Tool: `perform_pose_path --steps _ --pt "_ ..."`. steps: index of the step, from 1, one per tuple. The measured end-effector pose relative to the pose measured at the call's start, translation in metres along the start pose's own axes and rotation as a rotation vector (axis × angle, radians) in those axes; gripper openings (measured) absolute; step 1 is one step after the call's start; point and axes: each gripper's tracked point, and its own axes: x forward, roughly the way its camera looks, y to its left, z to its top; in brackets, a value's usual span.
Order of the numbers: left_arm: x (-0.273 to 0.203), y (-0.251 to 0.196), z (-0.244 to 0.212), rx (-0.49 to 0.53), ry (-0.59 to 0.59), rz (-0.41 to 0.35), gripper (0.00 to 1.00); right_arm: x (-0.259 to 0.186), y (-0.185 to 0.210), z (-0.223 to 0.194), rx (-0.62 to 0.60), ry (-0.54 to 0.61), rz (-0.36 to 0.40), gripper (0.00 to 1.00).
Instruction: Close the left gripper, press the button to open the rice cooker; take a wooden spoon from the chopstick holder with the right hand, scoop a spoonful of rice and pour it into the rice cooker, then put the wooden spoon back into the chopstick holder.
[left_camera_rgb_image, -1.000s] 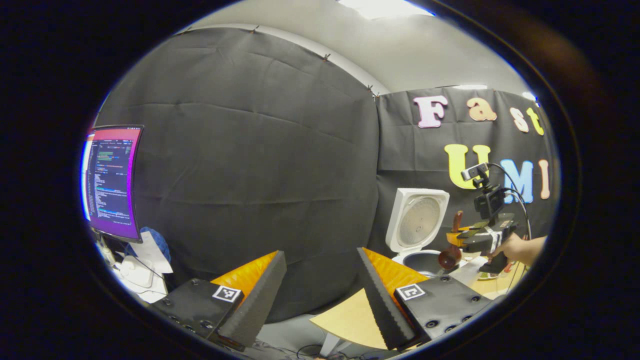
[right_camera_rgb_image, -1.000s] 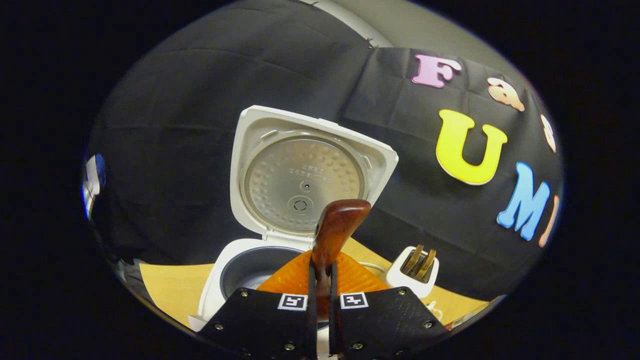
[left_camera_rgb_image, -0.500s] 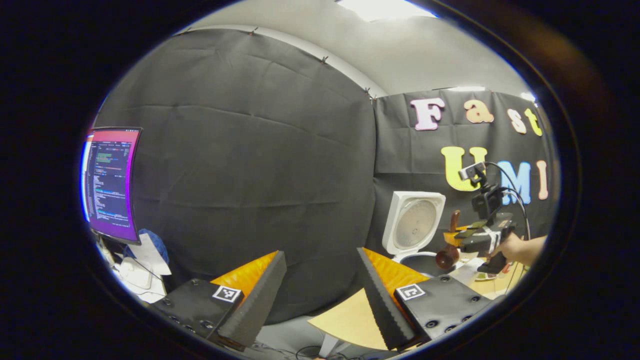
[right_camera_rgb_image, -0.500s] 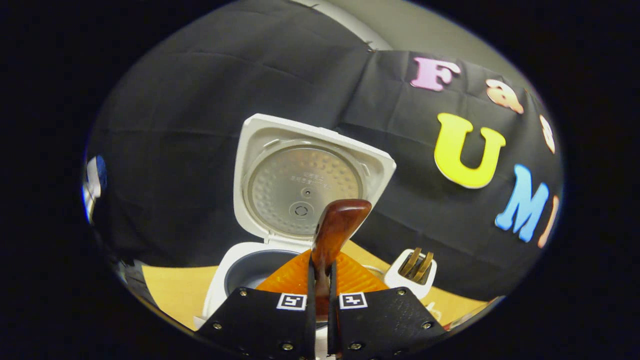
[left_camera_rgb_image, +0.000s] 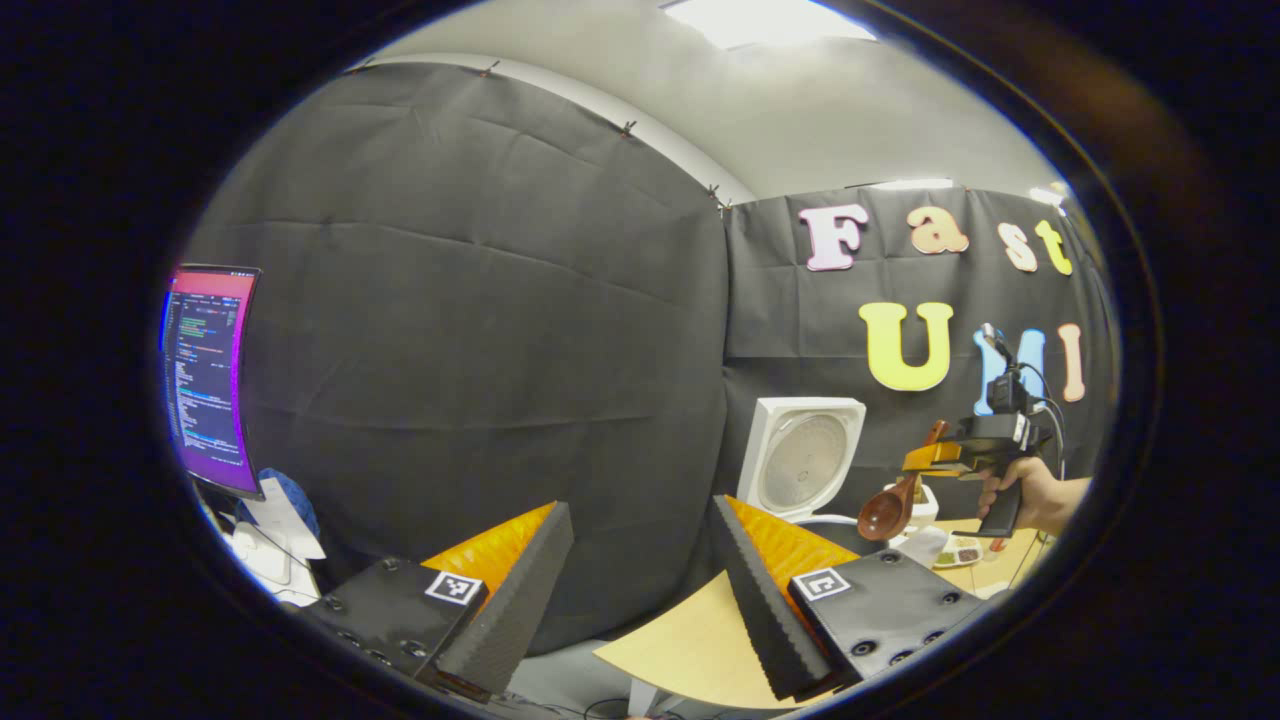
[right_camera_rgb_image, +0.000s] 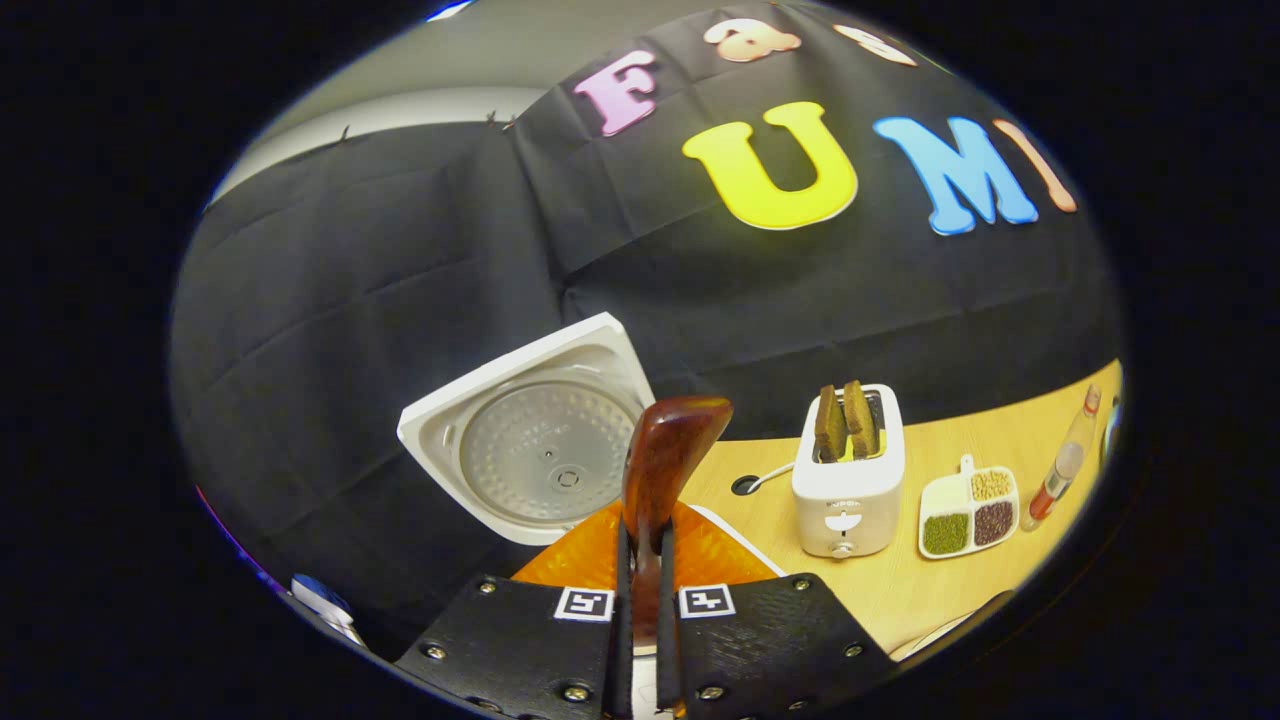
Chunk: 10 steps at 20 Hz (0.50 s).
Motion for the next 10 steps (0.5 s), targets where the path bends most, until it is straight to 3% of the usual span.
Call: perform_pose_path --steps 5,10 --pt "0.007 -0.035 0.013 0.017 -0.019 -0.057 0.97 -0.045 -0.027 0.032 0.113 -0.058 -0.019 0.1" --pt "0.015 -0.074 0.023 0.017 -0.034 -0.121 0.97 -0.083 -0.059 0.055 0.088 -0.121 -0.066 0.1"
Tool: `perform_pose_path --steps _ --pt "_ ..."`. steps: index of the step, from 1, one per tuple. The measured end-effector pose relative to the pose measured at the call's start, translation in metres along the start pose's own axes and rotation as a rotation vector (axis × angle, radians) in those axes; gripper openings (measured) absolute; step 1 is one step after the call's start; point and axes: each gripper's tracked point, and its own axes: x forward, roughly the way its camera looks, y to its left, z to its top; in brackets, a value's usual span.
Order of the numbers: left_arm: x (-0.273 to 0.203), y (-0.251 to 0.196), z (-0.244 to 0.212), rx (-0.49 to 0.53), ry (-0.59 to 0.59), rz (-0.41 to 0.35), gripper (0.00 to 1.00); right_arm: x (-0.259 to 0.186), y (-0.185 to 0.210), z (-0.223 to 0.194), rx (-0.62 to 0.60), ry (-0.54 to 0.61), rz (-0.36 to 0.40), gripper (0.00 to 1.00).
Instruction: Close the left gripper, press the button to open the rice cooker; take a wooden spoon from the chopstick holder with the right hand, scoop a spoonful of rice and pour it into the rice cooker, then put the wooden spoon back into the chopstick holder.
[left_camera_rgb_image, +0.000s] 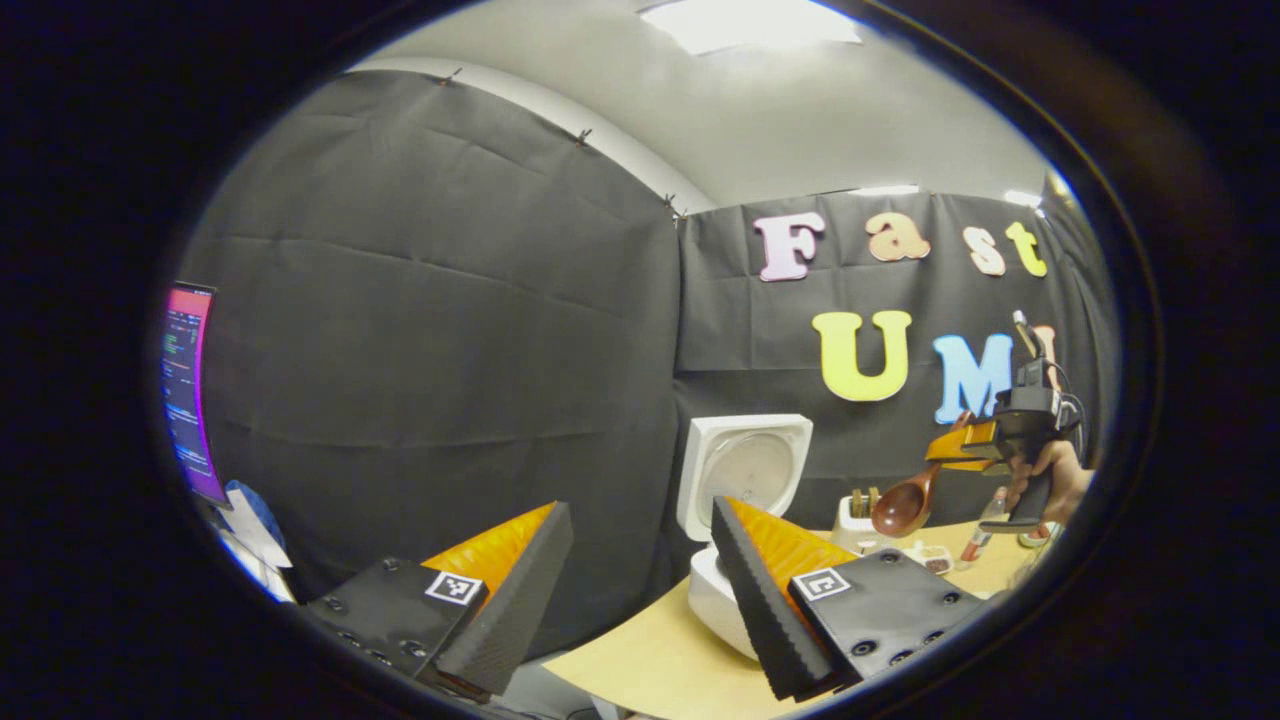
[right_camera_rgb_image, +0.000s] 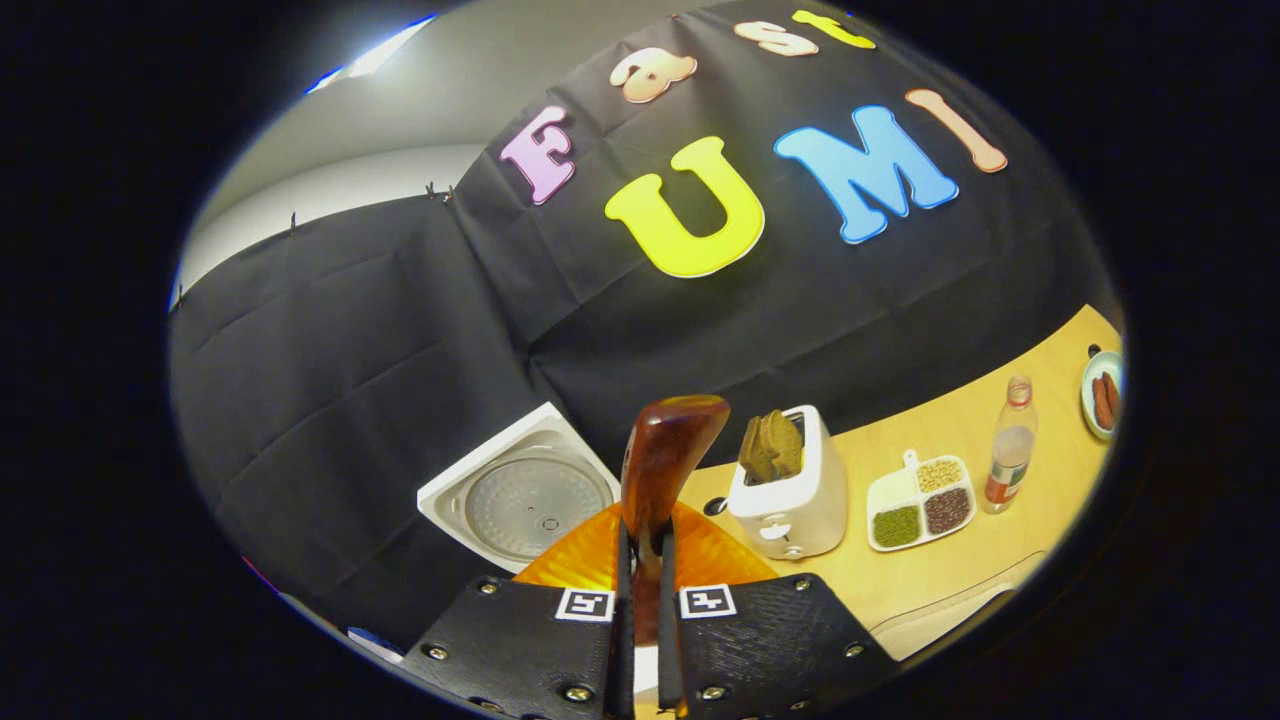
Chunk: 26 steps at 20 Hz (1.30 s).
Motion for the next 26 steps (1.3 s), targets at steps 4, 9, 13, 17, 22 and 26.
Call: perform_pose_path --steps 4,9,13,17,22,26 --pt "0.005 -0.029 0.007 -0.004 -0.01 -0.047 0.97 -0.028 -0.029 0.027 -0.02 -0.049 -0.052 0.1" --pt "0.008 -0.067 0.013 -0.027 -0.019 -0.1 0.97 -0.064 -0.076 0.048 -0.015 -0.085 -0.113 0.1" --pt "0.009 -0.1 0.018 -0.024 -0.025 -0.144 0.96 -0.101 -0.119 0.067 -0.017 -0.12 -0.185 0.1" --pt "0.01 -0.133 0.019 -0.035 -0.023 -0.187 0.94 -0.144 -0.162 0.08 -0.06 -0.151 -0.286 0.1" --pt "0.008 -0.173 0.029 -0.036 -0.034 -0.249 0.96 -0.185 -0.209 0.087 -0.081 -0.171 -0.382 0.09" --pt "0.004 -0.202 0.036 -0.023 -0.043 -0.288 0.96 -0.208 -0.245 0.086 -0.074 -0.182 -0.447 0.1"
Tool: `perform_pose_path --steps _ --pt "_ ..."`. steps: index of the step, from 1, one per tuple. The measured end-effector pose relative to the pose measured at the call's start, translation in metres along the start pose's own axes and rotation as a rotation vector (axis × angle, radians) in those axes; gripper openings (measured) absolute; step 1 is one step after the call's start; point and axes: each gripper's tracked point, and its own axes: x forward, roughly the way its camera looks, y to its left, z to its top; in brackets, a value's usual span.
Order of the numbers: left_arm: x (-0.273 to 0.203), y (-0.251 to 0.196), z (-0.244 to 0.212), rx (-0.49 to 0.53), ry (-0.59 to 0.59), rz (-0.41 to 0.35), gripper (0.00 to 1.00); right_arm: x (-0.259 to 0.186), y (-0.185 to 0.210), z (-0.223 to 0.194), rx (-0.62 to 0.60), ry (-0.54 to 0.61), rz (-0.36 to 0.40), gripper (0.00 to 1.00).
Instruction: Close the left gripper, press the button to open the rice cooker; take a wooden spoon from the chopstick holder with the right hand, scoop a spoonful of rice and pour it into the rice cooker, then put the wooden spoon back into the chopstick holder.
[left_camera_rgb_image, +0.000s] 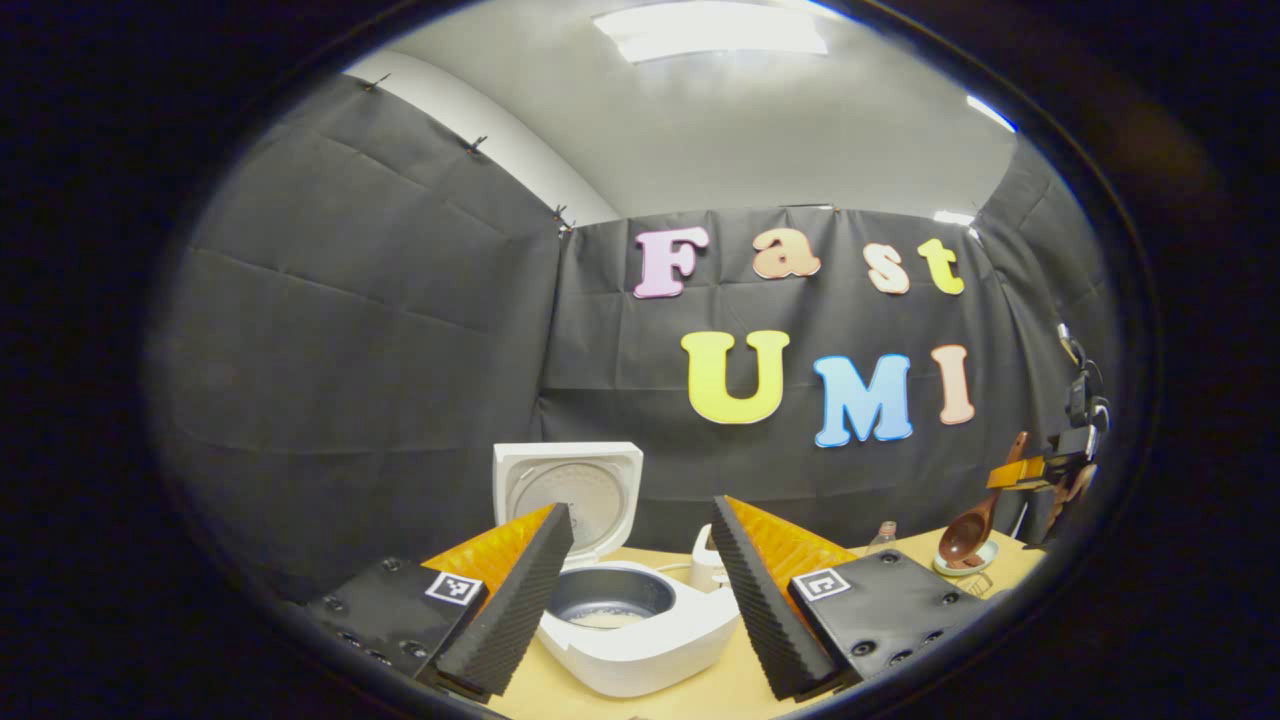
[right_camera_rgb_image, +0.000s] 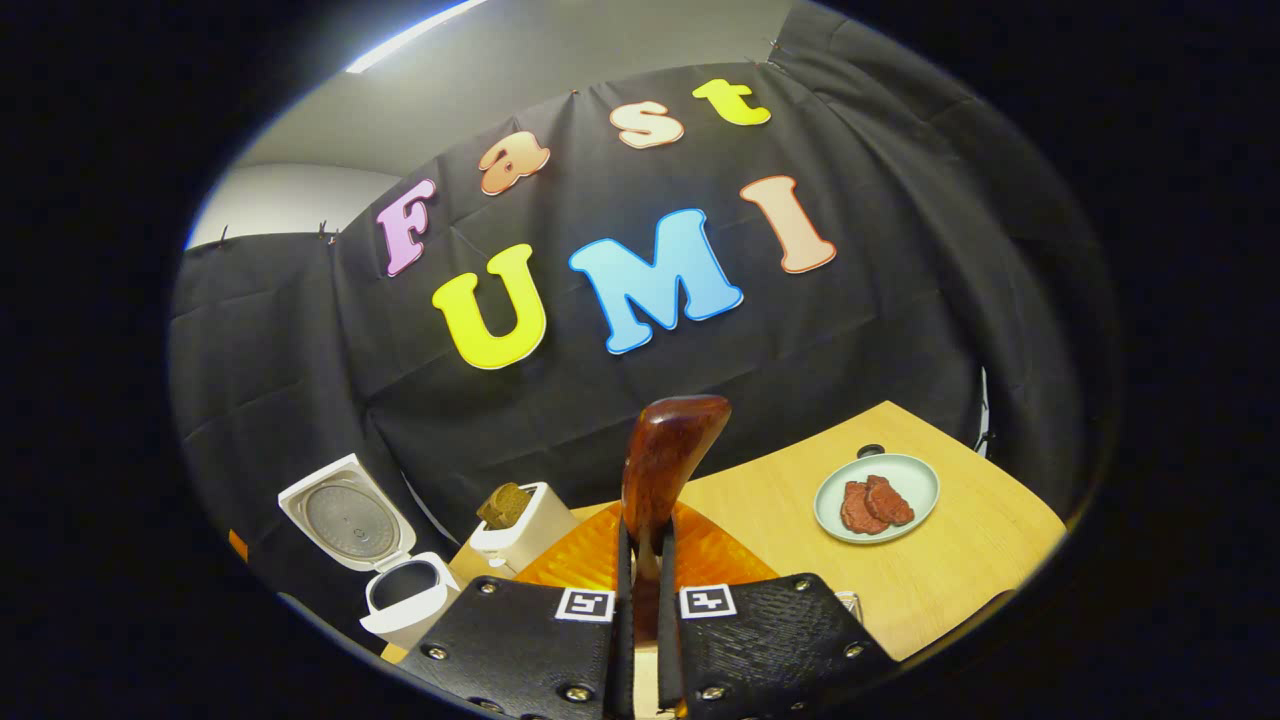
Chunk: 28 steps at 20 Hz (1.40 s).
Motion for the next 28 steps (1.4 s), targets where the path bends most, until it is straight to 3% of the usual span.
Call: perform_pose_path --steps 12,28 --pt "-0.002 -0.041 0.001 0.035 0.012 -0.031 0.99 0.001 -0.105 -0.057 -0.035 0.08 -0.172 0.1" --pt "-0.011 -0.048 0.004 0.089 0.02 -0.01 0.99 0.016 -0.133 -0.133 0.018 0.229 -0.198 0.12"
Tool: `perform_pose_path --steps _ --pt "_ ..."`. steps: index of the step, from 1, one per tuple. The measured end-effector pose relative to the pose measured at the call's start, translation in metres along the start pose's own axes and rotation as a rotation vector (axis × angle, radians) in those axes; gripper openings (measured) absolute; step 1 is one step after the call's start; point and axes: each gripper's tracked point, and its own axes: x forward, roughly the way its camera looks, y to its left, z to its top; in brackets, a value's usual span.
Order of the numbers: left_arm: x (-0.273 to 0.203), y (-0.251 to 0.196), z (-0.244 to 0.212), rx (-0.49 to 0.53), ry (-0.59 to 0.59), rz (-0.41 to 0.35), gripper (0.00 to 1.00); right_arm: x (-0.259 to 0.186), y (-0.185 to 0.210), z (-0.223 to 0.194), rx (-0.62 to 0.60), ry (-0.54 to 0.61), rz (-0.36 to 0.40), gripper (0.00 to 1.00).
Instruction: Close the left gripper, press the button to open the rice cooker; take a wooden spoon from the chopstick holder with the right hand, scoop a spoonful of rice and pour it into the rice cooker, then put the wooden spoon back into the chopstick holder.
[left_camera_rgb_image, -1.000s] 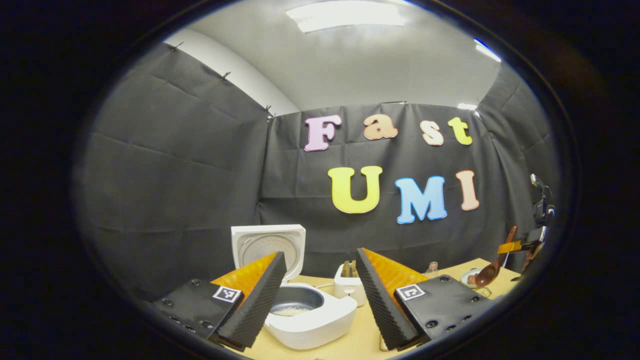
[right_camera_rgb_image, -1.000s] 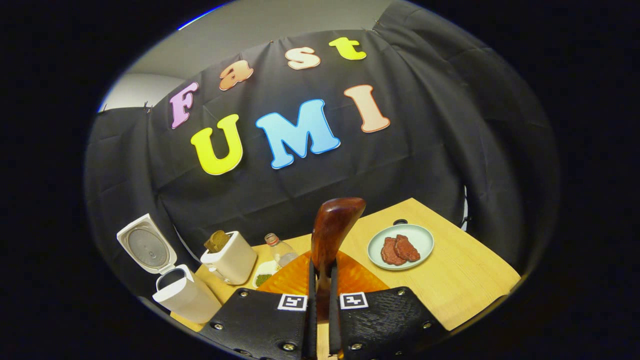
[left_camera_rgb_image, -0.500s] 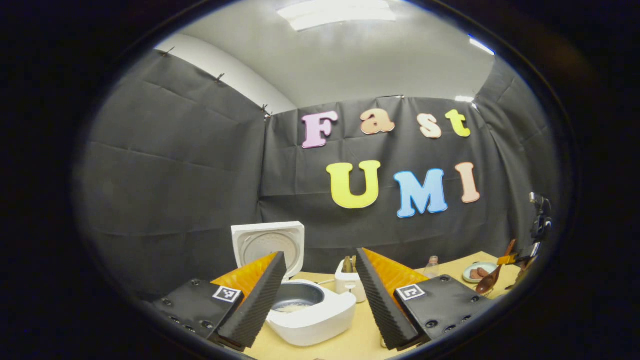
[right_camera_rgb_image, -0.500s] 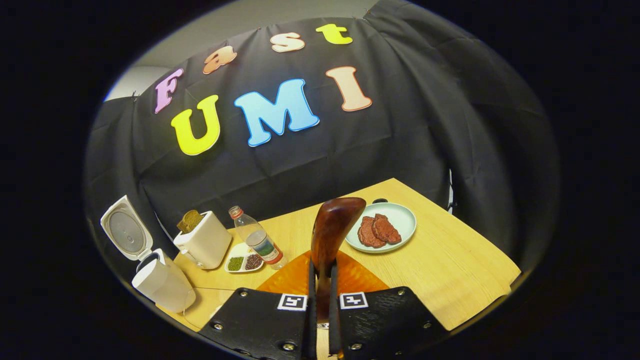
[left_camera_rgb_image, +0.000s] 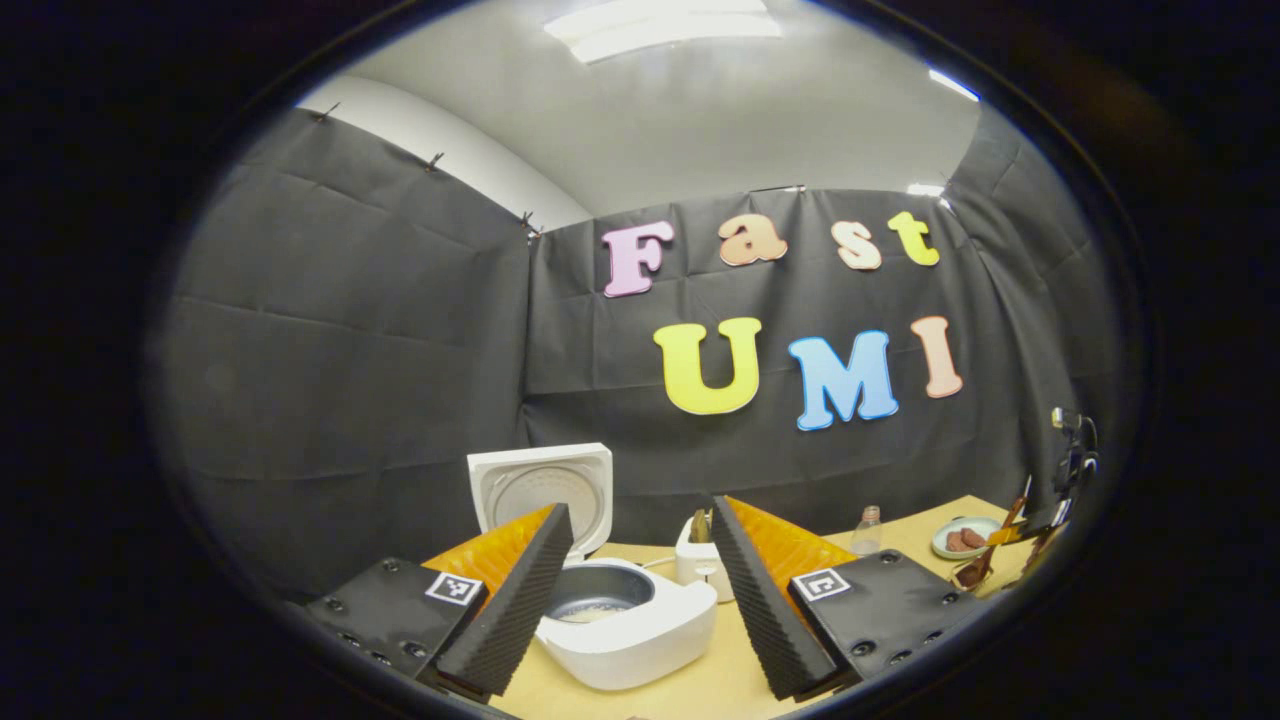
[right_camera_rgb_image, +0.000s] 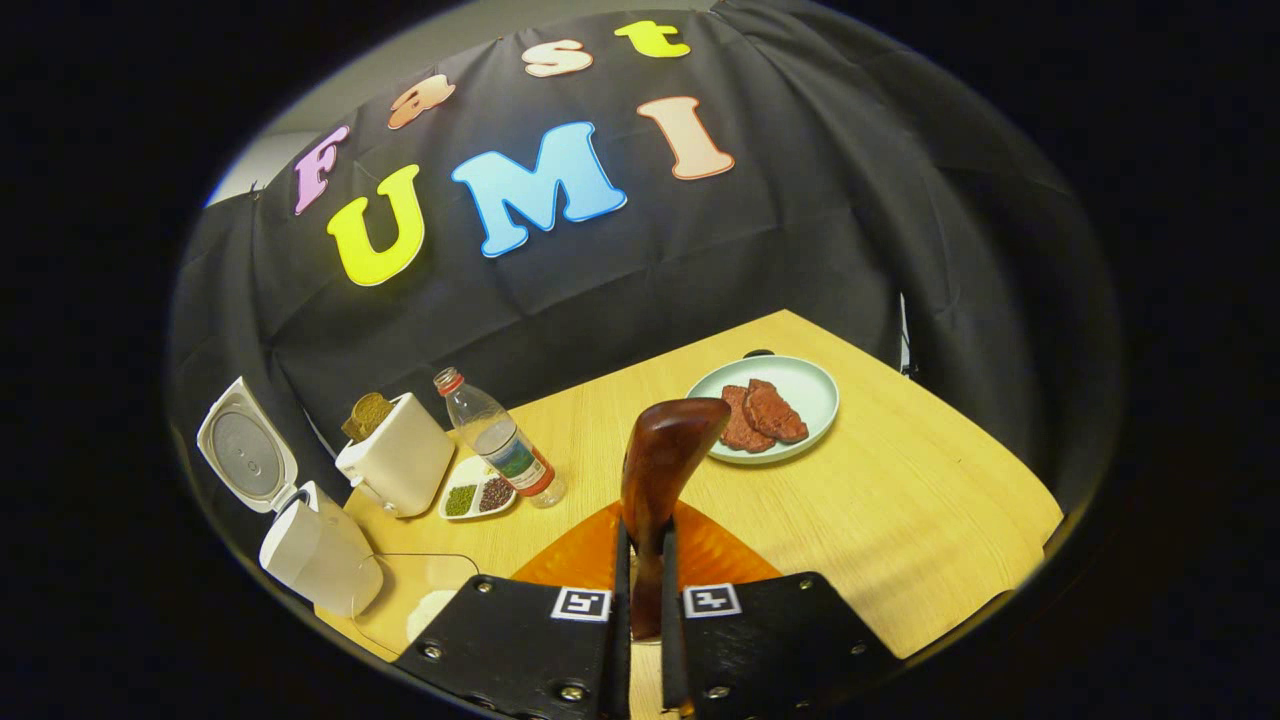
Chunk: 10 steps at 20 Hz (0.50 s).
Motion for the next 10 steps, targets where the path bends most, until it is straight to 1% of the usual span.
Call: perform_pose_path --steps 2,4,6,7,8,10 --pt "0.003 -0.001 -0.001 -0.004 0.001 -0.001 0.99 -0.005 -0.001 0.004 -0.013 -0.017 0.004 0.15" --pt "0.006 -0.003 -0.001 -0.01 0.0 -0.007 0.97 -0.013 -0.002 0.014 -0.04 -0.053 -0.004 0.27" --pt "0.011 -0.005 -0.003 -0.013 0.003 -0.011 0.97 -0.023 -0.009 0.024 -0.087 -0.09 -0.031 0.68" --pt "0.014 -0.005 -0.005 -0.014 0.003 -0.012 0.99 -0.027 -0.014 0.029 -0.112 -0.112 -0.053 0.9" --pt "0.017 -0.005 -0.005 -0.018 0.005 -0.014 0.96 -0.035 -0.018 0.04 -0.137 -0.139 -0.078 0.98" --pt "0.025 -0.004 -0.007 -0.024 0.008 -0.013 0.96 -0.052 -0.023 0.058 -0.179 -0.2 -0.118 0.98"
